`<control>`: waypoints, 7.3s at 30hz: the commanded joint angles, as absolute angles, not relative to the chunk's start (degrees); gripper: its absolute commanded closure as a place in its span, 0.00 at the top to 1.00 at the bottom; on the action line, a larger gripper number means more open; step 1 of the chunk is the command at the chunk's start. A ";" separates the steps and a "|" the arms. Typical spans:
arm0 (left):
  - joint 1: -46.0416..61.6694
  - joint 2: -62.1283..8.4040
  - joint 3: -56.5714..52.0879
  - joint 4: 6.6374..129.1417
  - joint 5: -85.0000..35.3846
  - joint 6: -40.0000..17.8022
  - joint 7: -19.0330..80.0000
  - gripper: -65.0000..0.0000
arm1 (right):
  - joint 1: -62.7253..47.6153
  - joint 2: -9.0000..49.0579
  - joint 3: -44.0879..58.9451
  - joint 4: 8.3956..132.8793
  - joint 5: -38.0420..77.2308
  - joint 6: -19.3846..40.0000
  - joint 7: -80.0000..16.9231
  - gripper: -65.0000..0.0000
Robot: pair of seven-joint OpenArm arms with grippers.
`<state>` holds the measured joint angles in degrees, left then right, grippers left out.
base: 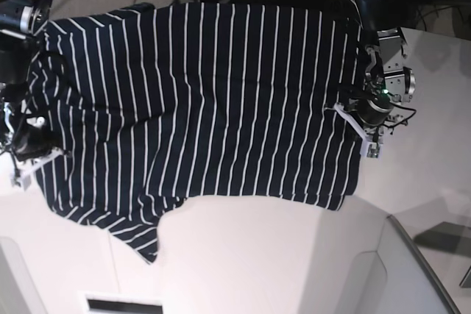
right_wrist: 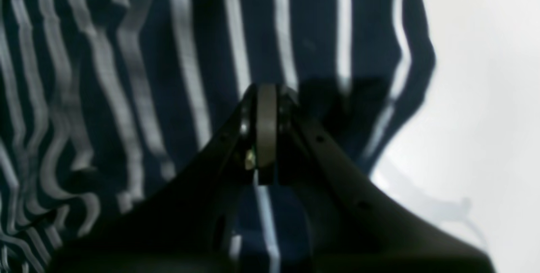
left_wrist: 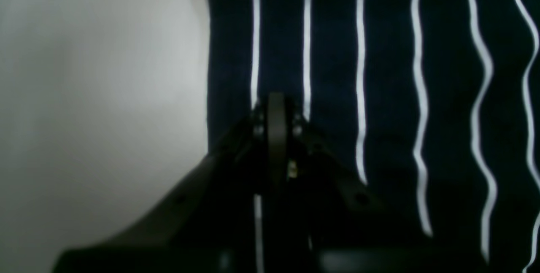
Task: Layout the t-shirt on the table in an organized manner, then fold the t-shirt properly
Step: 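Release the edge and move both grippers to grasp the shirt sides, then drag the shirt sides with both grippers to straighten the body, then release the sides and grasp the shirt edge corners with both grippers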
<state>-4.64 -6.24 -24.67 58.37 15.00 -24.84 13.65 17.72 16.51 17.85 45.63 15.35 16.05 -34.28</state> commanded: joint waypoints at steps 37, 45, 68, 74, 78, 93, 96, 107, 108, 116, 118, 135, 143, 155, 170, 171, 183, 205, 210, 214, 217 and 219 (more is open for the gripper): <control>-15.78 -5.49 -14.20 58.95 14.99 -20.09 20.79 0.00 | 25.19 14.64 18.07 48.13 -1.19 16.22 -23.69 0.00; -24.31 -6.55 -12.35 37.93 15.60 -15.78 11.56 0.00 | 19.21 12.18 18.07 55.08 -1.19 16.22 -30.73 0.00; -26.77 -11.47 -10.95 28.53 15.34 -7.96 1.19 0.00 | 30.64 13.32 17.89 23.08 -1.54 15.96 -12.00 0.00; -31.43 -11.47 -11.03 20.44 14.90 -7.87 -3.65 0.00 | 33.10 14.46 17.80 22.99 -1.63 15.96 -11.03 0.00; -33.27 -11.12 -11.03 21.67 13.85 -7.87 -3.12 0.00 | 34.24 16.31 17.89 23.43 -1.54 15.96 -11.21 0.00; -7.43 -11.03 -10.33 68.44 3.21 -7.96 19.47 0.00 | 7.96 9.54 18.51 81.54 -1.10 16.13 -46.46 0.00; -2.95 -11.12 -10.86 70.73 3.21 -7.96 19.47 0.00 | 4.97 8.04 18.51 81.89 -1.10 16.13 -47.52 0.00; 2.07 -11.47 -11.03 67.47 3.21 -7.96 19.21 0.00 | 4.62 6.73 18.51 66.15 -1.45 16.13 -39.60 0.00; 1.89 -11.47 -11.03 66.95 3.21 -7.96 19.21 0.00 | 4.97 6.81 18.51 64.22 -1.45 16.13 -38.46 0.00; -4.79 -12.70 -10.33 58.68 3.30 -7.96 18.77 0.00 | 8.75 8.31 18.42 54.73 -1.45 16.13 -33.63 0.00; -6.81 -12.70 -10.33 56.04 3.30 -7.96 15.52 0.00 | 10.33 8.40 18.42 53.41 -1.54 16.13 -33.63 0.00; -12.44 -12.70 -11.03 52.18 2.68 -8.04 12.26 0.00 | 9.27 10.15 21.32 66.95 -1.01 16.22 -34.15 0.00; 2.77 -12.44 -19.30 79.16 0.40 -11.30 23.78 0.00 | -4.00 -0.22 33.10 94.37 -1.01 16.22 -41.89 0.29; 19.56 -12.26 -36.62 84.53 -14.90 -23.25 25.10 0.03 | -17.54 0.66 48.48 93.23 37.14 16.31 -50.07 0.93; 24.22 -12.70 -40.75 84.09 -23.08 -23.34 25.36 0.50 | -19.03 1.27 48.48 77.58 38.64 30.73 -50.07 0.93; 24.31 -12.62 -40.75 84.09 -23.08 -23.34 25.36 0.50 | -19.03 1.27 48.48 76.97 38.64 31.60 -50.07 0.93; 25.36 -12.70 -40.75 79.52 -23.16 -23.34 25.01 0.50 | -20.79 0.92 42.15 76.09 38.81 38.11 -50.07 0.80; 25.01 -12.18 -40.84 73.54 -23.25 -33.27 24.92 0.51 | -20.70 1.89 39.87 69.85 38.64 38.02 -50.07 0.00; 24.48 -12.09 -40.84 73.45 -23.25 -33.27 24.92 0.51 | -20.79 2.07 39.87 70.20 38.64 38.02 -50.07 0.00; 21.58 -11.21 -40.84 71.87 -23.25 -33.27 24.92 0.51 | -20.79 2.07 39.87 70.20 38.64 38.02 -50.15 0.00; 19.65 -11.03 -40.48 69.76 -23.25 -33.27 24.92 0.51 | -20.79 2.07 39.87 70.20 38.64 38.02 -50.24 0.00; 18.86 -10.95 -40.40 68.53 -23.25 -33.27 25.01 0.51 | -20.88 2.07 39.87 70.20 38.64 38.02 -50.24 0.00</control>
